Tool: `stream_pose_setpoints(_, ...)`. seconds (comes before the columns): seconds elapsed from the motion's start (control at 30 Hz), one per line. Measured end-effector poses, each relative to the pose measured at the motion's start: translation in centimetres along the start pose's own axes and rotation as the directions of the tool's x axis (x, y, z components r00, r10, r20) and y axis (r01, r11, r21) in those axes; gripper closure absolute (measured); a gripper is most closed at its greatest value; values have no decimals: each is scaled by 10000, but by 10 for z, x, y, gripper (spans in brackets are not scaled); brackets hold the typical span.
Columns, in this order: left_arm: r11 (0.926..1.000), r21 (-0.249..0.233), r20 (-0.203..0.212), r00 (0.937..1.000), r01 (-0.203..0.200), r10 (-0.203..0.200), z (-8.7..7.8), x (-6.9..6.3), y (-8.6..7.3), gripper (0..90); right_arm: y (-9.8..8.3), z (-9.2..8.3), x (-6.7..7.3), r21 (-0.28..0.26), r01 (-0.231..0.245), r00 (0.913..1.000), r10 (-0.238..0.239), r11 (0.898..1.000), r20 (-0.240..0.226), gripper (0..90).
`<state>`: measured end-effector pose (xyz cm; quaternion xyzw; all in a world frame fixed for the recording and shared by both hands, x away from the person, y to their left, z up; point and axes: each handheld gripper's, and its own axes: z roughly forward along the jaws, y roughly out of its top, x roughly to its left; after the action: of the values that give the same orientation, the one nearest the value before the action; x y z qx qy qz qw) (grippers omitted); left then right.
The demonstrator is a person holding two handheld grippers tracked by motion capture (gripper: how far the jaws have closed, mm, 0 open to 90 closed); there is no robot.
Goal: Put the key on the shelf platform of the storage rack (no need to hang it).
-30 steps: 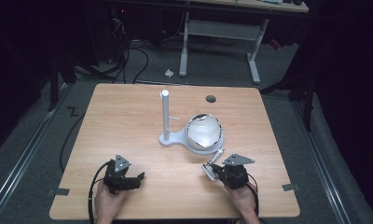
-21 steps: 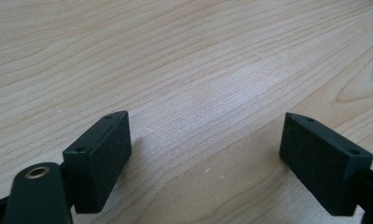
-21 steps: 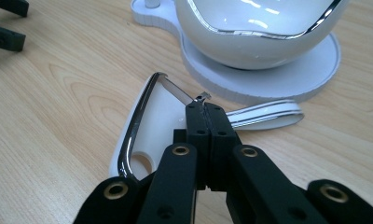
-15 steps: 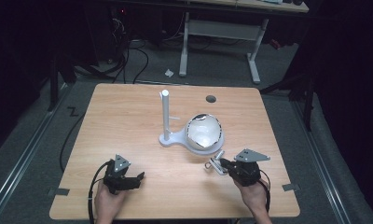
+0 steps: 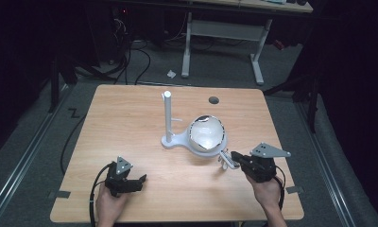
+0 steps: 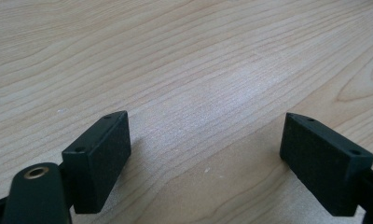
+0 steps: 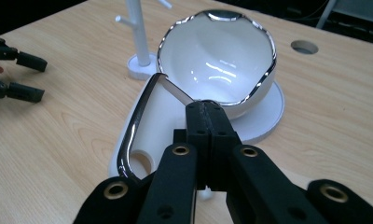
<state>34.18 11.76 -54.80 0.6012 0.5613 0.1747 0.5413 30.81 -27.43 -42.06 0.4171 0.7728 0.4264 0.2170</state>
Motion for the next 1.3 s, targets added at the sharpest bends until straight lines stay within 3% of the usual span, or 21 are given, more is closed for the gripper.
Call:
stream_pose_setpoints(0.6, 10000, 3, -1, 10000, 1, -1, 0, 0, 0, 166, 42, -14, -11, -748, 143, 9998, -150, 9971, -90, 900)
stream_pose_setpoints(0.77, 10000, -4, -5, 10000, 5, -5, 0, 0, 0, 167, 52, -14, -9, -913, 483, 9988, -489, 9946, -41, 900)
stream_pose_setpoints(1.3, 10000, -24, 5, 10000, 68, -68, 0, 0, 0, 171, 84, 5, -13, -847, 756, 9970, -739, 9935, 229, 900)
